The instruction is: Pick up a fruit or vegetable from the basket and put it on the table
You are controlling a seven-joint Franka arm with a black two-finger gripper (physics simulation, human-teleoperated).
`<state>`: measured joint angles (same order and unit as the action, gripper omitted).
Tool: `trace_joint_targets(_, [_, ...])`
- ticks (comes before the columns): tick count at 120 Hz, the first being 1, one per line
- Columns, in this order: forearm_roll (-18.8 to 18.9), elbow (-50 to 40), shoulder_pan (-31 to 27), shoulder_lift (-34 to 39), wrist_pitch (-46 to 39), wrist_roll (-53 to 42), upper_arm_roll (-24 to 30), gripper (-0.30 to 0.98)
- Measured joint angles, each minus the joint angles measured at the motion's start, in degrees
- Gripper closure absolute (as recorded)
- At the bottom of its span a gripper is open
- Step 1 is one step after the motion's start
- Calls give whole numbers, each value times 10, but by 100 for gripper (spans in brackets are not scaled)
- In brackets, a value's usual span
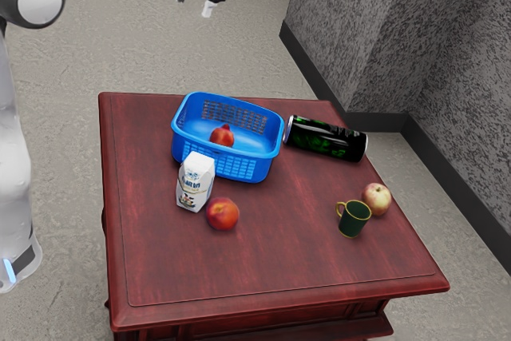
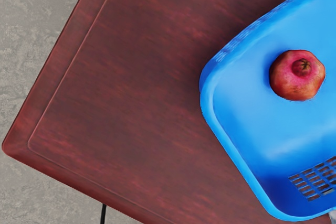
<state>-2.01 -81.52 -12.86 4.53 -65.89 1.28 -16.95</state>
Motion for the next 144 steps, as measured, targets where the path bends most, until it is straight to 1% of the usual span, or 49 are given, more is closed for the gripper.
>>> trace_joint_targets(8, [0, 0, 13, 0, -33, 2, 0, 2])
trace_joint_targets(18, [-1, -1, 12, 0, -62, 3, 0, 2])
trace_joint_targets(22, [4, 29, 6, 2, -66, 5, 6, 2])
trace_joint_targets(28, [42, 131, 0, 3, -69, 8, 41, 2])
trace_joint_targets(32, [69, 165, 19, 3, -74, 10, 56, 2])
trace_joint_targets(36, [89, 181, 38, 0, -78, 11, 63, 2])
trace_joint_targets(41, [104, 180, 52, -5, -78, 13, 71, 2])
trace_joint_targets(51, [116, 174, 67, -30, -90, 19, 77, 2])
trace_joint_targets(69, [128, 162, 89, -69, -110, 34, 70, 2])
trace_joint_targets(73, [128, 150, 85, -68, -114, 40, 69, 2])
trace_joint_targets(74, [127, 143, 78, -64, -115, 42, 76, 2])
trace_joint_targets(76, [123, 119, 45, -46, -117, 45, 108, 2])
trace_joint_targets(81, [113, 52, -62, 9, -128, 51, 196, 2])
trace_joint_targets(82, [111, 36, -96, 23, -132, 53, 220, 2])
trace_joint_targets(86, [96, -10, -269, 76, -143, 56, 323, 2])
trace_joint_targets(90, [71, -36, -434, 118, -153, 56, 424, 2])
trace_joint_targets(92, [49, -48, -532, 153, -158, 54, 489, 2])
trace_joint_targets(94, [26, -57, -619, 186, -162, 52, 541, 2])
trace_joint_targets(95, [12, -63, -662, 209, -164, 51, 563, 2])
trace_joint_targets(98, [-31, -80, -766, 273, -169, 45, 611, 2])
trace_joint_targets(101, [-78, -106, -847, 339, -173, 38, 637, 2])
trace_joint_targets(105, [-126, -126, -909, 385, -178, 29, 654, 2])
trace_joint_targets(108, [-153, -135, -936, 400, -180, 23, 660, 2])
trace_joint_targets(111, [-172, -139, -954, 408, -179, 18, 664, 2])
trace_joint_targets(114, [-185, -144, -962, 412, -178, 15, 667, 2])
trace_joint_targets(116, [-191, -152, -957, 413, -179, 13, 668, 2])
trace_joint_targets(120, [-191, -175, -924, 415, -185, 13, 663, 2])
trace_joint_targets(126, [-179, -218, -863, 412, -202, 18, 652, 2])
trace_joint_targets(136, [-147, -299, -751, 402, -251, 33, 617, 2])
trace_joint_targets(144, [-124, -335, -694, 381, -295, 47, 601, 2])
